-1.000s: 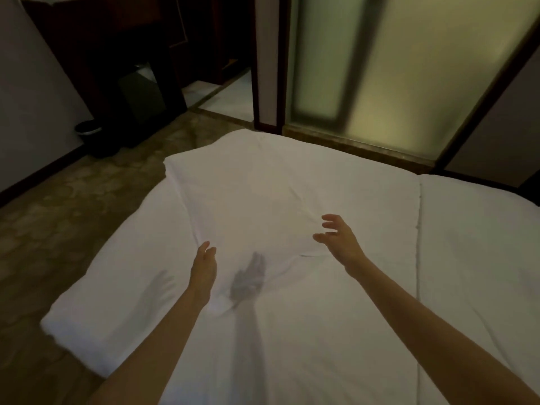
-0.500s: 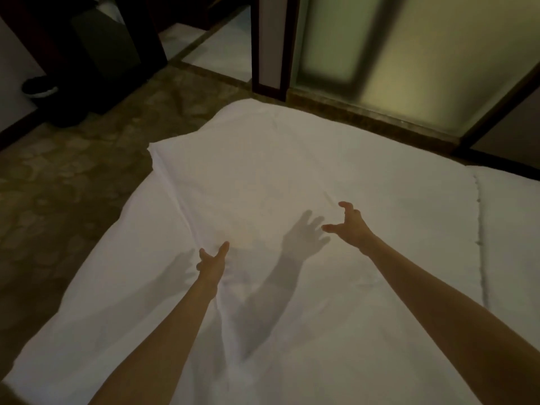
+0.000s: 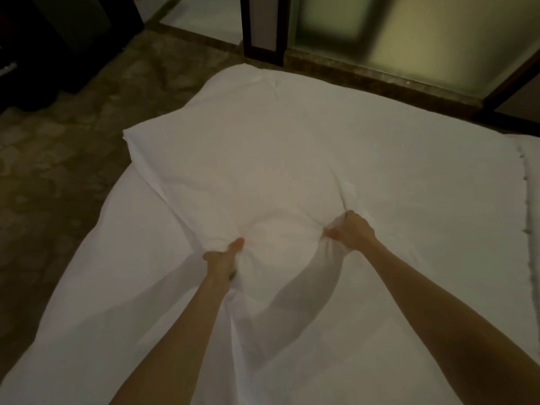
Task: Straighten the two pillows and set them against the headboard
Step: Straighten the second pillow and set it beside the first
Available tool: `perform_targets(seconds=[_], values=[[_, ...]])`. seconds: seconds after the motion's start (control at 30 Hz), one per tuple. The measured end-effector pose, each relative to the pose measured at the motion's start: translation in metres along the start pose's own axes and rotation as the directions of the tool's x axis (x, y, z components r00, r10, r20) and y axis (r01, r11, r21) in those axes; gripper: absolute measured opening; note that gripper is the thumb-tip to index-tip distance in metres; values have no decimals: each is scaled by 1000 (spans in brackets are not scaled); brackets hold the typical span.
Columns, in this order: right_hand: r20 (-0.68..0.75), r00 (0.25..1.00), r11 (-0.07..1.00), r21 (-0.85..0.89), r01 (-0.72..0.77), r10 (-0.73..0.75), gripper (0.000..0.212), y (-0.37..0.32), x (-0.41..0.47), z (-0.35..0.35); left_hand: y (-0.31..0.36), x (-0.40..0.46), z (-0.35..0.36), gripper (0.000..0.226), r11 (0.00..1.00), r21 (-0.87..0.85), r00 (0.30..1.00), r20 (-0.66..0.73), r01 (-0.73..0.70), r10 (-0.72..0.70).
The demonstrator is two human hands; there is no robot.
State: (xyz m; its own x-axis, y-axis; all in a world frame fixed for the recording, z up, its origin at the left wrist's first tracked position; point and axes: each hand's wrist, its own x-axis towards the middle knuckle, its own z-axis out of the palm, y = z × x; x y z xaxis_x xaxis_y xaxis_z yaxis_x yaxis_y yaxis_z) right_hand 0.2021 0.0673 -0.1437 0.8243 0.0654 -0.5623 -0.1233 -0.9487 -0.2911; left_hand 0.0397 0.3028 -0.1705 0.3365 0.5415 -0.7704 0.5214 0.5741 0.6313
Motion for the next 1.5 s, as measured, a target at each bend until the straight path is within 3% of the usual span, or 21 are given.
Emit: perform_targets(seconds=[0.17, 0.27, 0.37, 0.5, 0.77, 0.87, 1.2, 1.5], values=[[-44, 997, 997, 12, 70, -70, 41, 7, -1, 1, -3, -9, 0, 51, 993, -22, 989, 90, -119, 120], [-143, 982, 984, 110, 137, -121, 20, 12, -14, -1, -3, -22, -1, 47, 983, -80, 979, 111, -164, 173], [-266, 958, 949, 260, 177, -106, 24, 22, -36, -5, -7, -40, -2, 52, 981, -97, 981, 76, -169, 176], [-295, 951, 885, 415, 212, -89, 39, 41, -73, -9, -21, -76, -10, 46, 970, -73, 973, 12, -230, 232], [-490, 848, 715, 518, 470, -203, 34, 73, -159, -71, -34, -168, 2, 61, 914, -103, 914, 64, -393, 401], [-577, 794, 652, 531, 542, -190, 35, 97, -195, -100, -33, -209, 16, 57, 884, -114, 879, 103, -454, 465], [-798, 602, 587, 492, 643, 9, 42, 269, -322, -199, -79, -373, 122, 47, 774, -133, 704, 343, -619, 622], [-875, 475, 598, 433, 674, 99, 44, 503, -419, -265, -214, -542, 246, 57, 738, -108, 621, 469, -666, 628]])
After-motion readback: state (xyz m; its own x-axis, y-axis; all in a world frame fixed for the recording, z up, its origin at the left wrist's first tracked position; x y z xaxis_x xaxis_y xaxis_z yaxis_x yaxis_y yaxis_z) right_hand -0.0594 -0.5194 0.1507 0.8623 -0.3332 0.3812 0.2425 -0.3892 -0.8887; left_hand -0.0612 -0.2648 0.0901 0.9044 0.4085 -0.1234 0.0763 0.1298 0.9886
